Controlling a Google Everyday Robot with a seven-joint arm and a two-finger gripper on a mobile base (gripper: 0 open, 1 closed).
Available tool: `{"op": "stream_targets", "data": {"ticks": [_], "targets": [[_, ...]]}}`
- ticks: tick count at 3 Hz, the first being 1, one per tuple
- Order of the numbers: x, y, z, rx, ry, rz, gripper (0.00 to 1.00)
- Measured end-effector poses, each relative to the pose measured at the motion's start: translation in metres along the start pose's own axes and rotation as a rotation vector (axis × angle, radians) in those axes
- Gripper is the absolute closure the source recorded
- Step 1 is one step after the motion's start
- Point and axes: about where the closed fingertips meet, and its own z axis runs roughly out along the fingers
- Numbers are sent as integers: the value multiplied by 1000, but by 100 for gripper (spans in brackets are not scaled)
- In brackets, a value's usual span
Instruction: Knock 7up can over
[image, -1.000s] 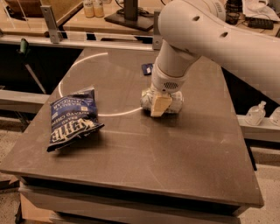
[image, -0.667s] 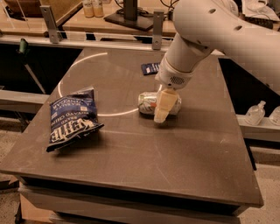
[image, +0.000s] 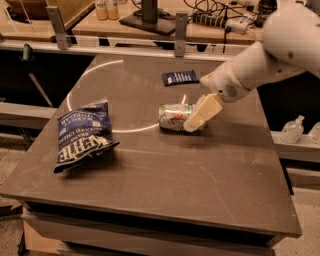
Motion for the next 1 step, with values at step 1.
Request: {"op": "stream_targets", "data": {"ticks": [1], "targets": [[15, -15, -23, 61, -205, 186, 0]]}}
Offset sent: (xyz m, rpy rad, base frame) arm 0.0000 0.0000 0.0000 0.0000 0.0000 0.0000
